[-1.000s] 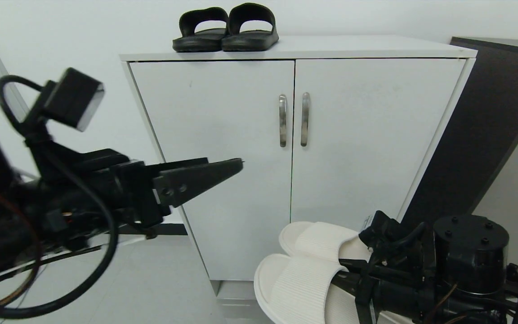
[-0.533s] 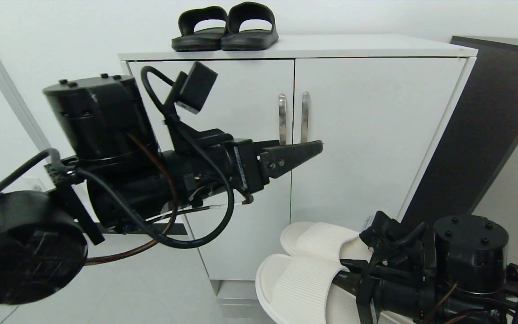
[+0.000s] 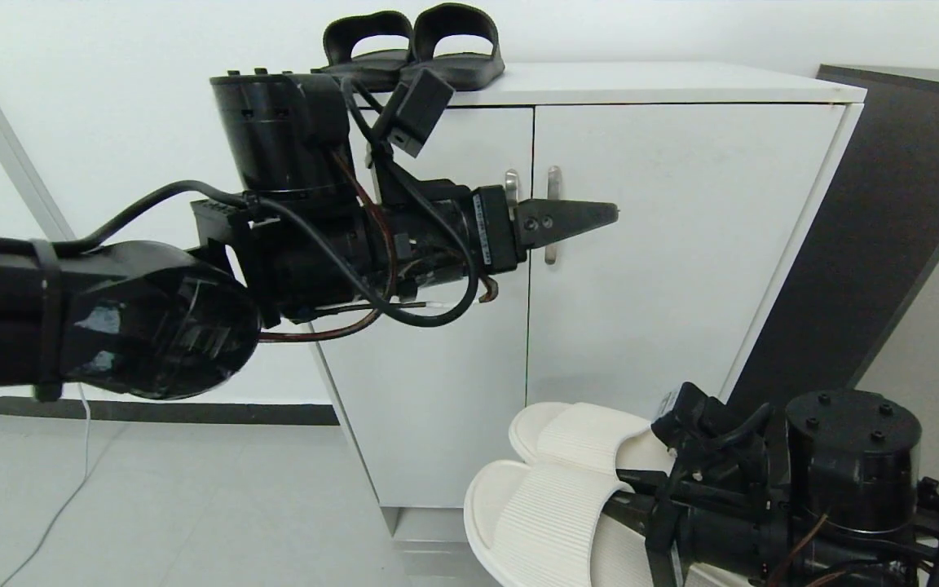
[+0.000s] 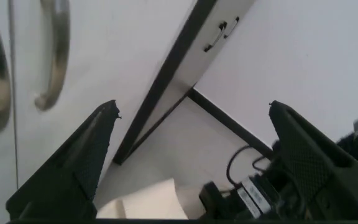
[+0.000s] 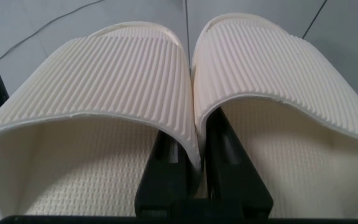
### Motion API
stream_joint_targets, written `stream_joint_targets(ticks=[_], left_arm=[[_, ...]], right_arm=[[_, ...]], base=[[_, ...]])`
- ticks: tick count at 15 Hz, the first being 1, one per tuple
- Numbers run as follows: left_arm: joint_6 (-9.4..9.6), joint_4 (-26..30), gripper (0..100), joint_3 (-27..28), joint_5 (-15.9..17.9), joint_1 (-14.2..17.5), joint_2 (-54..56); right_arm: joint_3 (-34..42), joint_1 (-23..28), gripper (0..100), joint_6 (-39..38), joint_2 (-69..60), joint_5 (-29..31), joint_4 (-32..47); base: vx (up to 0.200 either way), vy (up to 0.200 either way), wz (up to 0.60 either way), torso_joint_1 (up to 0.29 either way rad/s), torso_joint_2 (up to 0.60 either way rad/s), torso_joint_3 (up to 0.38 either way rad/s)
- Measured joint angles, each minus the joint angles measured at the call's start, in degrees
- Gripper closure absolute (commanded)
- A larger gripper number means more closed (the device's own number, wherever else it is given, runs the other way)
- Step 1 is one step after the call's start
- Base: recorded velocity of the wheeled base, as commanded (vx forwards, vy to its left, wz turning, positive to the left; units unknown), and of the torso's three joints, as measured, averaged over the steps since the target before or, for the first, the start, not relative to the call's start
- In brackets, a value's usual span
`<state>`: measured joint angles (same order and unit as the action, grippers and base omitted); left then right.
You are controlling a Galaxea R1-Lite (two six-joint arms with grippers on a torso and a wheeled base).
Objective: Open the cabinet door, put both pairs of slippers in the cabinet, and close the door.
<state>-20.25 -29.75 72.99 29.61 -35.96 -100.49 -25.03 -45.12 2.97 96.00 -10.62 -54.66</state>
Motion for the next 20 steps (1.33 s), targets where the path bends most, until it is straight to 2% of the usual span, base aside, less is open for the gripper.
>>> stream_joint_targets(ticks=[2, 7, 12, 15, 20], left_arm=[[-0.11, 0.18, 0, 2.47, -3.91, 0.22, -2.07], [0.17, 0.11, 0, 4.13, -8.13, 0.27, -4.12], [1.40, 0.85, 0, 8.29, -9.53, 1.29, -7.28], [1.45, 0.88, 0, 11.87, -9.50, 1.29, -10.48], [1.28, 0.77, 0, 13.29, -9.72, 0.74, -12.52]], right_arm=[[0.06, 0.05, 100, 0.00, 0.02, 0.02, 0.01], [0.06, 0.09, 100, 0.00, 0.02, -0.05, 0.01], [-0.09, 0.63, 100, 0.00, 0.05, -0.20, 0.04], [-0.09, 0.74, 100, 0.00, 0.06, -0.27, 0.00], [-0.18, 0.77, 100, -0.02, -0.05, -0.44, 0.01]], base=[[0.000, 0.000, 0.00, 0.000, 0.00, 0.000], [0.000, 0.000, 0.00, 0.000, 0.00, 0.000], [0.000, 0.000, 0.00, 0.000, 0.00, 0.000], [0.000, 0.000, 0.00, 0.000, 0.00, 0.000], [0.000, 0.000, 0.00, 0.000, 0.00, 0.000]])
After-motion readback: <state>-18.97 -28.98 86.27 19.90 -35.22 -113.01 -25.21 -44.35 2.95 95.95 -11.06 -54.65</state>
